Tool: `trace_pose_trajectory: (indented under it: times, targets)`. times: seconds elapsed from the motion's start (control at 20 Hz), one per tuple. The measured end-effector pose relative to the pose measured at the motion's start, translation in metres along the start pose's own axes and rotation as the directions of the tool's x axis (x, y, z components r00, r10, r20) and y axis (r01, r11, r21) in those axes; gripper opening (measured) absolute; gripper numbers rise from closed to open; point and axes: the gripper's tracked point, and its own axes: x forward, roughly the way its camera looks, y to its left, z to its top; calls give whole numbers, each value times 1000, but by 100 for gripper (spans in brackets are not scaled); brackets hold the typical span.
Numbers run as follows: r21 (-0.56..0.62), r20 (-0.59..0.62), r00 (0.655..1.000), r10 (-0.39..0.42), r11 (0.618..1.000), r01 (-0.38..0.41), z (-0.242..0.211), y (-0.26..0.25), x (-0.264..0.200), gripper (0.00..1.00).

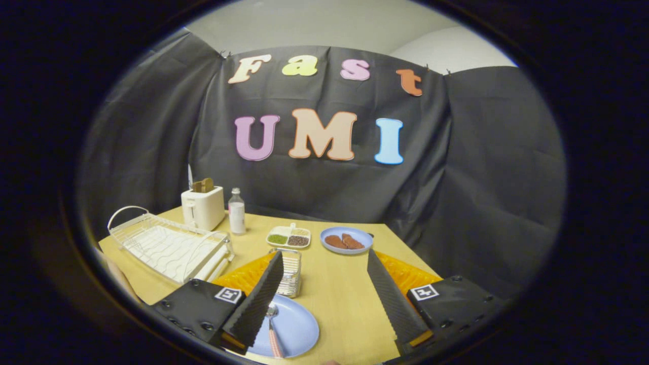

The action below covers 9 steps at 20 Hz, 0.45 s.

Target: Take the plate from the dish rack, then take the spoon from the basket and place it into the plate.

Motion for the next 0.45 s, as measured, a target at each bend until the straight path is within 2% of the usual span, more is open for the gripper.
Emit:
trace_pose_trajectory:
  times: [0.45]
  targets:
    - [76,51,999,-2,997,-2,6,-13,0,100]
